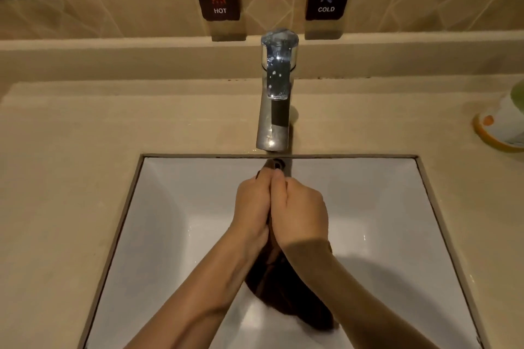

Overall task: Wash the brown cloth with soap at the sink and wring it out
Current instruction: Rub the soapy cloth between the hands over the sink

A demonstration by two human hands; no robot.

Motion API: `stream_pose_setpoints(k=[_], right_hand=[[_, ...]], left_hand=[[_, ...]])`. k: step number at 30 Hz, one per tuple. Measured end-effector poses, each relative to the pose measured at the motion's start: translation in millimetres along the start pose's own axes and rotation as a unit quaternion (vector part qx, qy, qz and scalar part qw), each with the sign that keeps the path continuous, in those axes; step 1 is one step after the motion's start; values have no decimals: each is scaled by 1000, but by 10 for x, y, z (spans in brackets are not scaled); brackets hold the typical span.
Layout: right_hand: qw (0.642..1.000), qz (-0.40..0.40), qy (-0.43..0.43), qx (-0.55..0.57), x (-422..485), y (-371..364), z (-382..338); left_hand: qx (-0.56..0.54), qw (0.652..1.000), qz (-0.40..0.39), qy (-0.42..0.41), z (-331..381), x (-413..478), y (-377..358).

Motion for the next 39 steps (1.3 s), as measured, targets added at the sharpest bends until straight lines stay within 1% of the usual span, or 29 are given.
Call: stream_pose_setpoints(k=[1, 2, 3, 5, 6, 9, 11, 14, 15, 17, 19, 20, 22, 23, 24, 26, 28, 29, 31, 32, 34, 36, 37, 38, 39], right_hand=[[1000, 1, 6, -20, -13, 24, -37], [999, 28, 23, -38, 5, 109, -76], [997, 58, 37, -26, 41, 230, -103], [994, 80, 51, 46, 77, 375, -90], [995, 67, 50, 57, 41, 354, -108], [997, -7, 74, -14, -177, 117, -178], [997, 3, 82, -13, -162, 160, -150], [995, 49, 42, 75, 30, 379, 14], [994, 40, 50, 85, 12, 362, -11], [993, -6, 111, 44, -139, 210, -135], [991, -20, 130, 16, -254, 164, -207], [993, -15, 117, 23, -148, 190, -145], [994, 18, 61, 87, 66, 327, 6], [992, 32, 47, 111, 86, 365, 41], [992, 29, 52, 116, 52, 351, 26], [992, 6, 103, 74, -122, 224, -129], [991, 15, 128, 45, -231, 228, -256], [993, 18, 108, 50, -127, 253, -223], [993, 39, 55, 99, 113, 371, -110], [991, 45, 46, 118, 165, 413, -82], [991, 30, 64, 117, 89, 382, -99], [991, 5, 114, 68, -125, 251, -214], [991, -7, 125, 45, -173, 214, -259], [993, -1, 115, 39, -123, 234, -252], [995, 15, 83, 48, 11, 280, -161]], left_hand=[[-3, 1000, 1, 1, 5, -6, -17], [0, 1000, 0, 4, 6, -35, -57], [7, 1000, -6, 5, 0, -73, -117], [14, 1000, -10, 12, -36, -119, -195], [26, 1000, -7, 14, -28, -111, -177], [63, 998, 7, -5, 64, -33, -81], [84, 996, -1, -15, 77, -47, -144], [65, 998, -9, 2, -23, -119, -266], [75, 997, -3, 0, -28, -96, -235], [87, 996, 18, -12, 15, -33, -131], [73, 997, 19, -15, 33, -32, -98], [75, 997, 9, -20, 47, -57, -139], [65, 998, -13, -18, 8, -99, -249], [68, 997, -19, -14, -7, -102, -268], [90, 996, -16, -13, 2, -91, -259], [139, 990, 9, -35, 81, -19, -155], [138, 989, 12, -46, 118, 1, -128], [133, 990, 6, -54, 124, -11, -160], [93, 995, -2, -43, 98, -58, -246], [83, 996, -4, -34, 101, -69, -273], [125, 991, -2, -38, 133, 1, -232], [158, 987, 9, -39, 180, 56, -162], [156, 987, 10, -41, 176, 66, -147], [157, 986, 2, -49, 167, 55, -172], [150, 987, -10, -47, 136, 33, -214]])
Point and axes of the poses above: each hand's wrist, its own x-axis towards the middle knuckle, its own y-axis out of the back of the hand, z = x × y, the point moved 8 cm from there along x, towards the middle knuckle, and after that the axes turned 11 degrees about -z, right-handed, at the moved point
